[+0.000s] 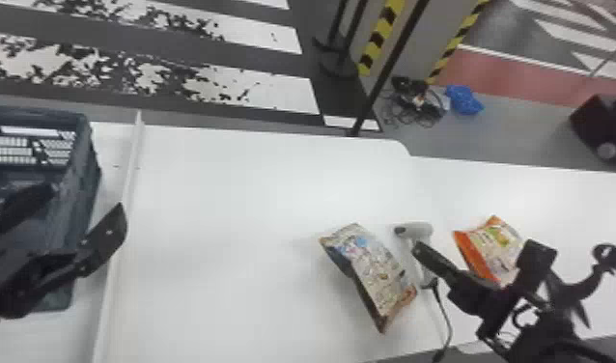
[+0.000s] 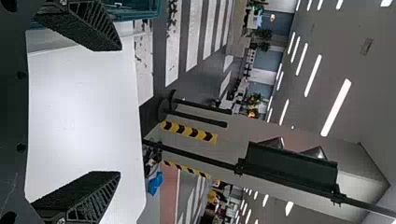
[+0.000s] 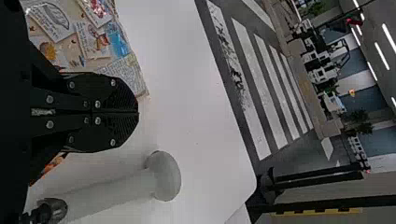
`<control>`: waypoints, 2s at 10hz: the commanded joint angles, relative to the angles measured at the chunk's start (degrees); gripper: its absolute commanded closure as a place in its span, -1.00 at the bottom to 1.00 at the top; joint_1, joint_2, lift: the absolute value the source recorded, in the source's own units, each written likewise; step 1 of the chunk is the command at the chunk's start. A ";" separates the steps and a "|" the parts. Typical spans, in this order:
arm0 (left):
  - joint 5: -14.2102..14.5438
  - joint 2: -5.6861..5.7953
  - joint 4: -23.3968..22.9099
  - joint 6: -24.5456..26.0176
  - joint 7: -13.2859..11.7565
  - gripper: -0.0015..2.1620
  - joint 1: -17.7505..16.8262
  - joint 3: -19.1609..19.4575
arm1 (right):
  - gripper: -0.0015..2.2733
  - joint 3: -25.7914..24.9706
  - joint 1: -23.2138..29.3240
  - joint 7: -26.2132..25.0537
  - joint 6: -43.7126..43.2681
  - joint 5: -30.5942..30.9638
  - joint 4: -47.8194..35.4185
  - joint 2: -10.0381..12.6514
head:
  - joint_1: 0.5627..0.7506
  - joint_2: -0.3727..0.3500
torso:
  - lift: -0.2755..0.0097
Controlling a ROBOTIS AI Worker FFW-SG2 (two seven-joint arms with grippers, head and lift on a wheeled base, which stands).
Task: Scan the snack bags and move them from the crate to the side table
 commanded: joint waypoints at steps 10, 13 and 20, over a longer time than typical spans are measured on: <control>0.15 -0.09 -0.13 -0.70 -1.13 -0.97 0.52 1.01 | 0.95 5.73 4.50 1.27 -7.86 2.00 7.82 -0.42 | 0.41 -0.94 | 0.32; 0.32 -0.09 -0.57 -0.70 -1.22 -0.97 0.60 0.92 | 0.96 6.35 5.30 1.18 -7.16 1.83 4.92 0.72 | 0.41 -0.94 | 0.32; -1.08 0.27 -1.45 -0.35 -0.69 -0.97 1.04 -0.66 | 0.95 8.81 -0.24 1.09 -2.59 1.48 -2.90 -0.25 | 0.41 -0.94 | 0.32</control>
